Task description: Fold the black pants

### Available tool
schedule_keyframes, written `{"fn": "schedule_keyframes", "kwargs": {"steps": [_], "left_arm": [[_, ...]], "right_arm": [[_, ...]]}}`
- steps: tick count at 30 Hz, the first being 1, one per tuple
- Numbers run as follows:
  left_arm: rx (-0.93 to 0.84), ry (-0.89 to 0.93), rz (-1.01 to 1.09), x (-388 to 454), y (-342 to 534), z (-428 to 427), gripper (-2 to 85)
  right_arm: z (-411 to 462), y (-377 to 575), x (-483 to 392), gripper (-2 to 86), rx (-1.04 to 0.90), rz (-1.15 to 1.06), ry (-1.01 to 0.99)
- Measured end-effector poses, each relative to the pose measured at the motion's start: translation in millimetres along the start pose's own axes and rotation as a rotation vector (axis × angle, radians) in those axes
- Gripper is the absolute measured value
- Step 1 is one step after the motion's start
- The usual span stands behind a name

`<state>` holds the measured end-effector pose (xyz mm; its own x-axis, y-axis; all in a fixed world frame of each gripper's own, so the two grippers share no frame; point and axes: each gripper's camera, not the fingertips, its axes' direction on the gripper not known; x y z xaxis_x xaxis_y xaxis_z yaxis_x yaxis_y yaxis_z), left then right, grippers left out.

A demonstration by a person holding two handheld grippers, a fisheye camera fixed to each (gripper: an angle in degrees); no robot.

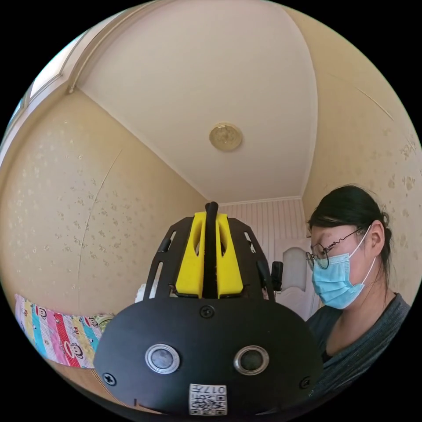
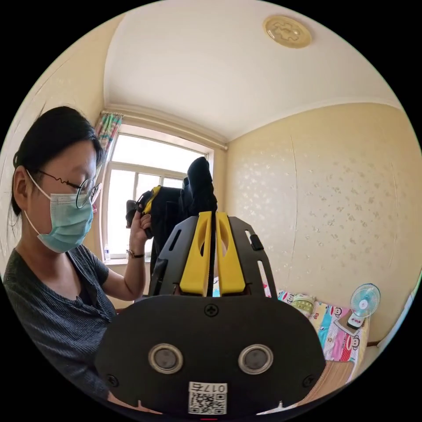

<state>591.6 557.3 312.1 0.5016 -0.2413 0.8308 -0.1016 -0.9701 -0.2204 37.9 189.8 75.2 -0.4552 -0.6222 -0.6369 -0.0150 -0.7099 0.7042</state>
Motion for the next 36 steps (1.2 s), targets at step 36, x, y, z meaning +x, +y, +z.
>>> {"fn": "schedule_keyframes", "kwargs": {"steps": [36], "left_arm": [[-1.301, -0.874, -1.297, -247, 666, -233, 10.5]], "right_arm": [[31, 723, 353, 10.5, -1.410, 1.059, -0.607]]}}
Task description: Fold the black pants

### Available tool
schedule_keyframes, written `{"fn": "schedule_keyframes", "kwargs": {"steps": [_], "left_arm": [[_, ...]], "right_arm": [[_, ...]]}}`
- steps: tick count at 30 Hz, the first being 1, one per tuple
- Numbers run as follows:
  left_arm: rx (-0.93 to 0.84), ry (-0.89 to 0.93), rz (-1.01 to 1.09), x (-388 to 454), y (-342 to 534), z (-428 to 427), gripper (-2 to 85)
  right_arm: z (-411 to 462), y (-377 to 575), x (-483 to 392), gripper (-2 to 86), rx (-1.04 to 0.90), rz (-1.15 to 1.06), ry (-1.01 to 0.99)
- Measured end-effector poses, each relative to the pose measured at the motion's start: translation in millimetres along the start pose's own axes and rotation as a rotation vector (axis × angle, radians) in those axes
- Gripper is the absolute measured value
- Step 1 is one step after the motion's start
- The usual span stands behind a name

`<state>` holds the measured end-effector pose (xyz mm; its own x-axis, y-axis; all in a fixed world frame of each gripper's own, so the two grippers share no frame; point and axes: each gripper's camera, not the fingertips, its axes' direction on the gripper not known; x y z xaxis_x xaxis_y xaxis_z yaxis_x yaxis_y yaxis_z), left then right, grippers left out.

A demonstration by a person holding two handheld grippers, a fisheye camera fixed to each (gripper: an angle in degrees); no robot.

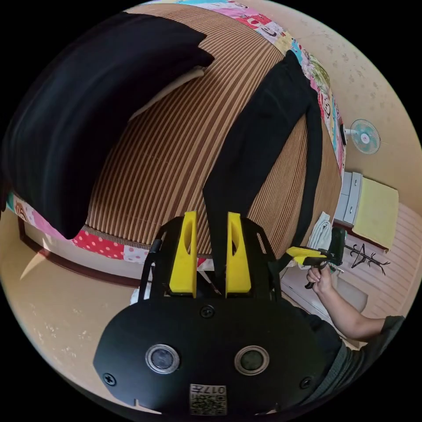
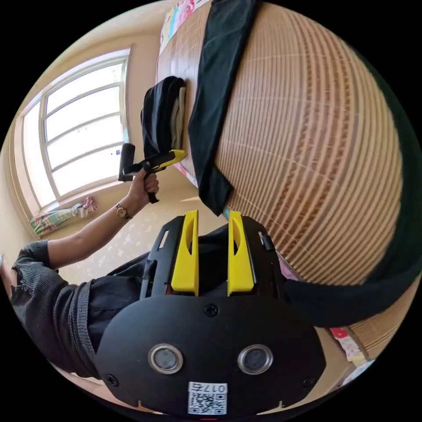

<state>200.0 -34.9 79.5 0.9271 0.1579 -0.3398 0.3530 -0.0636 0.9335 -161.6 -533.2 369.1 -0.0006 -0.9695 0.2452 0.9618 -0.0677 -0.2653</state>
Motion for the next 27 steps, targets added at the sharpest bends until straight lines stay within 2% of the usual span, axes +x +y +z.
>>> {"fn": "schedule_keyframes", "kwargs": {"steps": [5, 7, 9, 11, 13, 14, 15, 16, 19, 23, 27], "left_arm": [[-0.013, 0.022, 0.001, -11, 16, -13, 9.9], [-0.002, 0.066, 0.010, -15, 24, -27, 9.7], [0.025, 0.124, 0.014, -25, 37, -47, 9.4], [0.061, 0.170, 0.015, -42, 56, -79, 8.8], [0.090, 0.217, 0.027, -55, 71, -104, 8.7], [0.107, 0.249, 0.036, -64, 81, -120, 8.8], [0.113, 0.260, 0.040, -68, 86, -126, 8.8], [0.116, 0.270, 0.044, -75, 95, -137, 8.8], [0.089, 0.263, 0.060, -86, 113, -147, 8.9], [0.006, 0.231, 0.032, -95, 130, -128, 8.9], [-0.043, 0.237, 0.040, -87, 141, -113, 9.0]], "right_arm": [[41, -21, -19, 11.7, -0.107, -0.026, -0.033], [54, -18, -16, 10.4, -0.138, 0.026, -0.055], [44, -4, -13, 7.3, -0.086, 0.103, -0.077], [20, 19, -16, 3.9, 0.017, 0.053, -0.355], [-10, 56, -11, 2.6, 0.124, -0.007, -0.787], [-17, 66, -12, 2.3, 0.137, -0.013, -0.813], [-30, 87, -14, 2.1, 0.125, -0.003, -0.729], [-41, 106, -14, 2.0, 0.085, 0.043, -0.526], [-58, 147, 0, 1.9, 0.058, 0.178, -0.144], [-67, 175, 9, 1.9, 0.043, 0.224, -0.074], [-67, 193, -25, 1.6, 0.002, 0.166, 0.133]]}}
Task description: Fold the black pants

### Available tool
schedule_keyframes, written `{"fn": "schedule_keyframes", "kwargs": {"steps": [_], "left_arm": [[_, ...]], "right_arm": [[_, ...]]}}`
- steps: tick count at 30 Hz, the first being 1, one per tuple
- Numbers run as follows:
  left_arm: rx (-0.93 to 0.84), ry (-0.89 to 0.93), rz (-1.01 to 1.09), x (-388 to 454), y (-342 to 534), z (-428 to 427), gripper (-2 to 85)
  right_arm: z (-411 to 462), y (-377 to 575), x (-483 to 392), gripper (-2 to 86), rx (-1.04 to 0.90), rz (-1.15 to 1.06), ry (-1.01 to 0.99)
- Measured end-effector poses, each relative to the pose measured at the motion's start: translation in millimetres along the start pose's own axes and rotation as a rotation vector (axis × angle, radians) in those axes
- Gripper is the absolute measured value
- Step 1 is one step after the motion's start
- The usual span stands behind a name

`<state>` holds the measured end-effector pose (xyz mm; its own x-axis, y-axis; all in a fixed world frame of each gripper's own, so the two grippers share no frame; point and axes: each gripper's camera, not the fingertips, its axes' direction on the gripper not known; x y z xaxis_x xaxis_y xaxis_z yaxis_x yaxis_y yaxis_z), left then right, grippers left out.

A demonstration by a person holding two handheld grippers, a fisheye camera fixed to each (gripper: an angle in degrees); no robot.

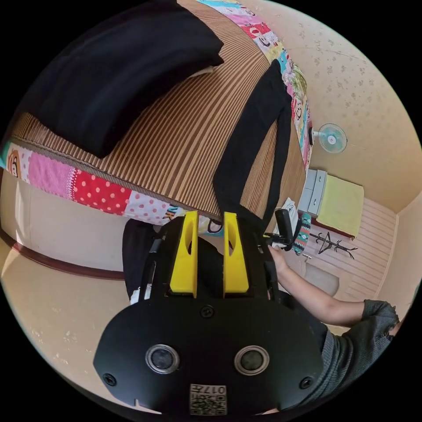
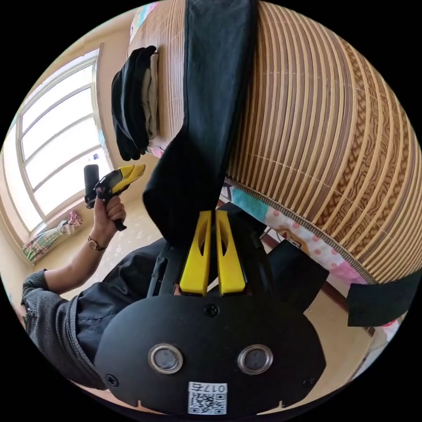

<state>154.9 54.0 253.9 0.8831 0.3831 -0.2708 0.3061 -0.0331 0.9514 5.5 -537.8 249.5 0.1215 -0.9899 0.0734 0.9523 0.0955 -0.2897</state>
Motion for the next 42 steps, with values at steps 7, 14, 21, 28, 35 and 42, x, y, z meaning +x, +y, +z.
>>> {"fn": "schedule_keyframes", "kwargs": {"steps": [7, 14, 21, 28, 35, 42], "left_arm": [[-0.108, -0.051, 0.076, 36, 6, 40, 8.8], [-0.168, -0.089, 0.172, 74, 19, 66, 8.9], [-0.245, -0.097, 0.217, 106, 33, 113, 8.9], [-0.303, -0.065, 0.308, 162, 49, 154, 8.9], [-0.303, -0.051, 0.460, 232, 61, 182, 9.6], [-0.336, -0.093, 0.548, 299, 67, 227, 13.9]], "right_arm": [[18, 48, -27, 1.2, -0.105, -0.053, 0.037], [-99, 162, 10, 7.4, 0.288, 0.282, 0.312], [-119, 193, 66, 16.6, 0.304, 0.452, 0.403], [-134, 274, 82, 3.9, 0.430, 0.328, 0.027], [-145, 383, 105, 2.8, 0.585, 0.154, -0.532], [-156, 384, 63, 2.7, 0.469, -0.005, -0.450]]}}
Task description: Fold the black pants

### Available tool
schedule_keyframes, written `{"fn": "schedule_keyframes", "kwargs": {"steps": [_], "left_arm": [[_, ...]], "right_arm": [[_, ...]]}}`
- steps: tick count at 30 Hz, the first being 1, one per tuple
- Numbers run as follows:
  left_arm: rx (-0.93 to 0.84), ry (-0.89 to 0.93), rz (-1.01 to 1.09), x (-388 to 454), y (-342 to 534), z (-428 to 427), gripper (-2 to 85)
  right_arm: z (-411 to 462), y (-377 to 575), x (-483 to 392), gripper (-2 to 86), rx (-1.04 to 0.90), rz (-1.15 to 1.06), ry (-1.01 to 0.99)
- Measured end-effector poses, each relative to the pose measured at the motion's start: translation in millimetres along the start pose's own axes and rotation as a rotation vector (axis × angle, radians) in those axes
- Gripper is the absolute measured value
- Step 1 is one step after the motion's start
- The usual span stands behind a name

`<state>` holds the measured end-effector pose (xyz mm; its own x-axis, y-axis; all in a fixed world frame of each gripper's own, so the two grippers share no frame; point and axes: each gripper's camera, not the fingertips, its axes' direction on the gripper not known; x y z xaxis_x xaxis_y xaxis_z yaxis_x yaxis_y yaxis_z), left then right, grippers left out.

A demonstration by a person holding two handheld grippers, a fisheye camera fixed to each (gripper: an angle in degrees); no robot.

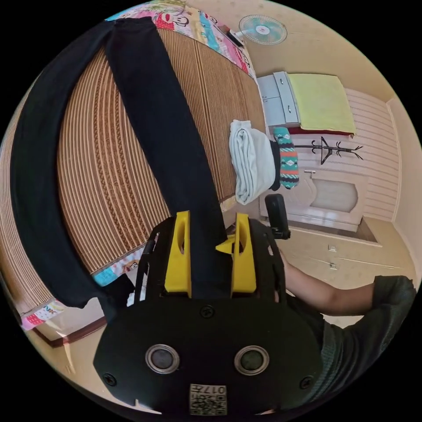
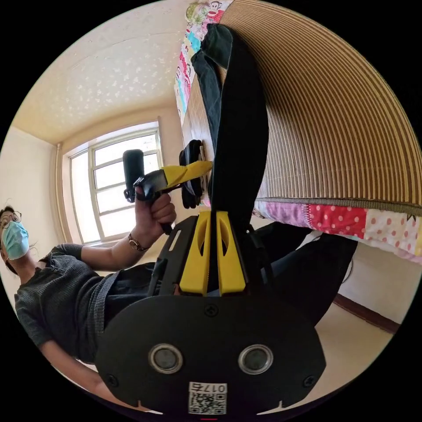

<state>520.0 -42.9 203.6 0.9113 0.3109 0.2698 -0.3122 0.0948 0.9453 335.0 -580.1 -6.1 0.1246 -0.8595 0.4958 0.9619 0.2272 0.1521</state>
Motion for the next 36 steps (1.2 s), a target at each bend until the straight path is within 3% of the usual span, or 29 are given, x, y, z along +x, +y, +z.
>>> {"fn": "schedule_keyframes", "kwargs": {"steps": [3, 5, 8, 11, 13, 15, 22, 29, 33, 36], "left_arm": [[-0.044, -0.129, -0.021, 18, -9, 16, 13.3], [-0.021, -0.308, -0.064, 25, -3, 19, 7.1], [0.006, -0.309, -0.047, 23, 11, 21, 4.5], [0.063, -0.214, -0.132, 4, 32, 12, 3.8], [0.090, -0.188, -0.187, -7, 43, 8, 3.6], [0.109, -0.175, -0.240, -16, 54, 5, 3.5], [0.188, -0.089, -0.341, -31, 80, 2, 3.2], [0.213, -0.029, -0.350, -40, 88, 9, 3.3], [0.270, 0.043, -0.336, -54, 101, 5, 3.0], [0.278, 0.010, -0.326, -64, 113, 1, 2.4]], "right_arm": [[26, -13, -18, 2.7, -0.115, -0.069, 0.039], [40, -20, -21, 2.8, -0.192, -0.089, 0.079], [55, -33, -16, 2.8, -0.403, -0.150, 0.120], [41, -57, -11, 2.8, -0.551, -0.241, 0.374], [1, -102, 0, 2.9, -0.469, -0.244, 0.555], [-31, -156, 16, 3.5, -0.383, -0.172, 0.585], [-85, -409, 38, 11.0, 0.027, -0.067, 0.501], [-60, -538, 80, 11.9, 0.286, 0.066, 0.343], [-32, -585, 75, 6.0, 0.278, -0.001, 0.473], [6, -606, 34, 3.5, 0.264, -0.057, 0.770]]}}
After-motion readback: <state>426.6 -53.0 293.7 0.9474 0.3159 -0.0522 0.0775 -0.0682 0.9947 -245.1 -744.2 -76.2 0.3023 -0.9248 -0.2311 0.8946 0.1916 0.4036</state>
